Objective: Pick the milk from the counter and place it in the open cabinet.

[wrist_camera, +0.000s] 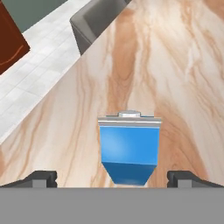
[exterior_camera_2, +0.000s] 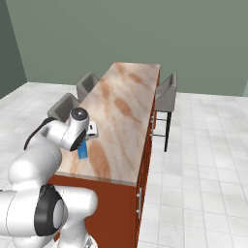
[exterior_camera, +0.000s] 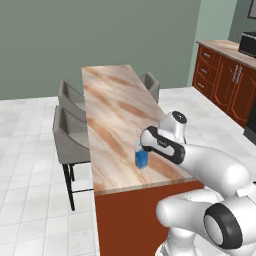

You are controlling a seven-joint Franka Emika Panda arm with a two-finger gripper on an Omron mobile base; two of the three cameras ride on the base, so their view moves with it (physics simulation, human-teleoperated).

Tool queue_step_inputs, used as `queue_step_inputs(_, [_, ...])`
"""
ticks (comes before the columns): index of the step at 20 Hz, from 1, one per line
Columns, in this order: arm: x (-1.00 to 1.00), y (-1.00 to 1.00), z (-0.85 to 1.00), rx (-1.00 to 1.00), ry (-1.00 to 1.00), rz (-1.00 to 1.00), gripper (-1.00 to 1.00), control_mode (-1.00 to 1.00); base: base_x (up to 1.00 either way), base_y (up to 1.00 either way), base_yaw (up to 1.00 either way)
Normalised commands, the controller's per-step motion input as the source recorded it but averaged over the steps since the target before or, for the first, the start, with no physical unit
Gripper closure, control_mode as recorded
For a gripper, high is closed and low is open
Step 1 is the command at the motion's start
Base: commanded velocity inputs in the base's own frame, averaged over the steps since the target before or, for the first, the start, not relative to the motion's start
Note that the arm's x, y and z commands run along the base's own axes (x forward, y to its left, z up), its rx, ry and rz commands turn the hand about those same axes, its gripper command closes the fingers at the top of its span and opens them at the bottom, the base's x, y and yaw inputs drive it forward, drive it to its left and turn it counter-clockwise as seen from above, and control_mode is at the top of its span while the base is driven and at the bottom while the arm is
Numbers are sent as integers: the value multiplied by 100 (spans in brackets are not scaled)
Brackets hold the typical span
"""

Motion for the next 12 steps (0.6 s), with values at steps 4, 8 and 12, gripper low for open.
queue_step_inputs(4, [0,1,-14,0,0,0,-100,-100,0,0,0])
queue_step_inputs(8, [12,-6,-13,0,0,0,-100,-100,0,0,0])
queue_step_inputs(12, [13,-9,-11,0,0,0,-100,-100,0,0,0])
